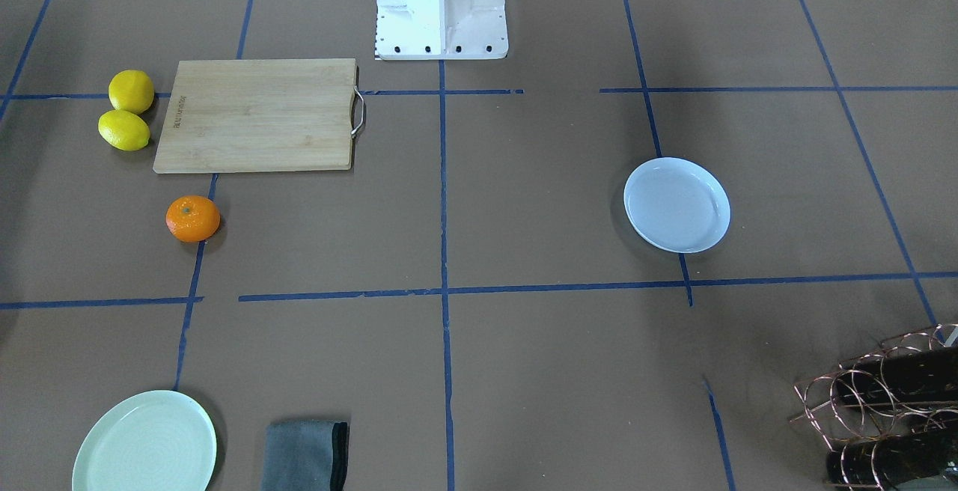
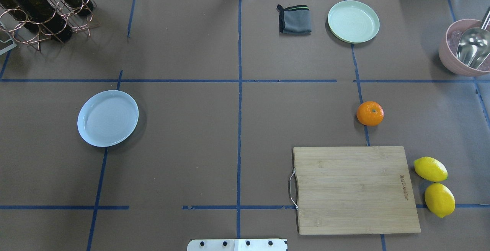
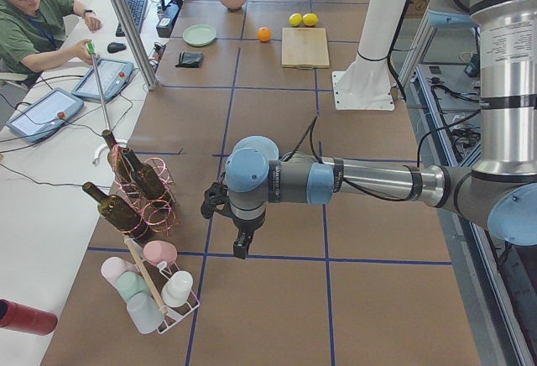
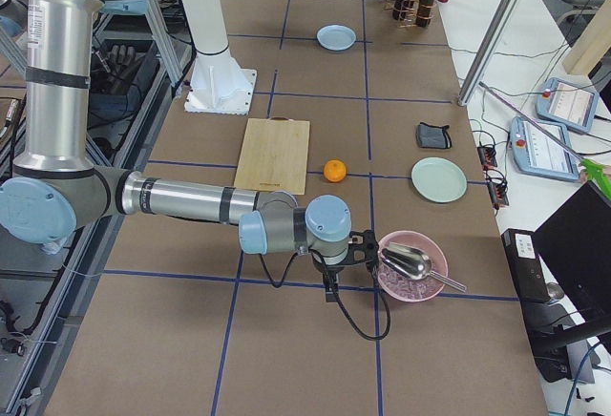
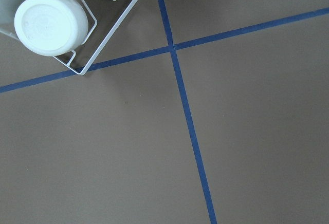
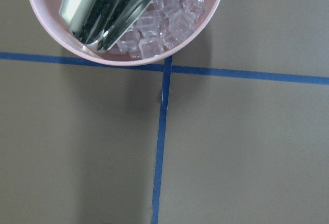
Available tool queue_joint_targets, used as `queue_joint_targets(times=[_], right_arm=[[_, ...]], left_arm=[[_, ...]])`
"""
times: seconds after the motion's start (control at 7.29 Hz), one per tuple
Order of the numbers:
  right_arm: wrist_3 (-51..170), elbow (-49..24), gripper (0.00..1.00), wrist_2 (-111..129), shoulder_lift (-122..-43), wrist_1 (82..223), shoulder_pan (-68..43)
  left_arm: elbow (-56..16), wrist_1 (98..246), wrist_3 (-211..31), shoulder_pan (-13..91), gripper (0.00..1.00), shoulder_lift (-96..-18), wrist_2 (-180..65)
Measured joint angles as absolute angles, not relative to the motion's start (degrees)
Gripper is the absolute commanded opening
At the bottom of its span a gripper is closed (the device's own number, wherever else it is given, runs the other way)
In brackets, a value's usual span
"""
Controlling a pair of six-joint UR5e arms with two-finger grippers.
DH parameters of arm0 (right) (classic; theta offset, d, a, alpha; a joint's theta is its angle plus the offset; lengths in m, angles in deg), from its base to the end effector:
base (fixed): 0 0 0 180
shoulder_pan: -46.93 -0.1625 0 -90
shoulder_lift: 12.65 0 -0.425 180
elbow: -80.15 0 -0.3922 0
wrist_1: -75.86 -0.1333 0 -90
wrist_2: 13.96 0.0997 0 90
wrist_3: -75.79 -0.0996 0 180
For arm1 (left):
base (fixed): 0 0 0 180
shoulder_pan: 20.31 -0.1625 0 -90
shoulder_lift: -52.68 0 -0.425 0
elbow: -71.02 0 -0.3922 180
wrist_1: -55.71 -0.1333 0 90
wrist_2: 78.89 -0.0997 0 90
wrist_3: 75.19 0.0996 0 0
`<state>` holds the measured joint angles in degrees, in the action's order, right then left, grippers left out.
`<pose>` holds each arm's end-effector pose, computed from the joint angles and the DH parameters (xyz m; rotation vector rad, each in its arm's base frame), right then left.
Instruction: Pick orange to plate
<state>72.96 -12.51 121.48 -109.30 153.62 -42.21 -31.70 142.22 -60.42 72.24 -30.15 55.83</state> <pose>0.0556 -0.4516 0.6668 0.1108 -0.7956 -0.0246 -0.0827 -0.4362 0.6134 0.1515 0.7680 0.2163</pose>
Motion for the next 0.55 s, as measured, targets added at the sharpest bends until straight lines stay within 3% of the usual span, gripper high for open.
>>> queue_joint_targets(times=[0.55], right_arm=[[67.11,-11.76,1.00,122.26,-108.41,143.54,-40.98]], left_arm=[[-33.52,142.80,-60.34,71.91,1.00,-30.66,56.14]])
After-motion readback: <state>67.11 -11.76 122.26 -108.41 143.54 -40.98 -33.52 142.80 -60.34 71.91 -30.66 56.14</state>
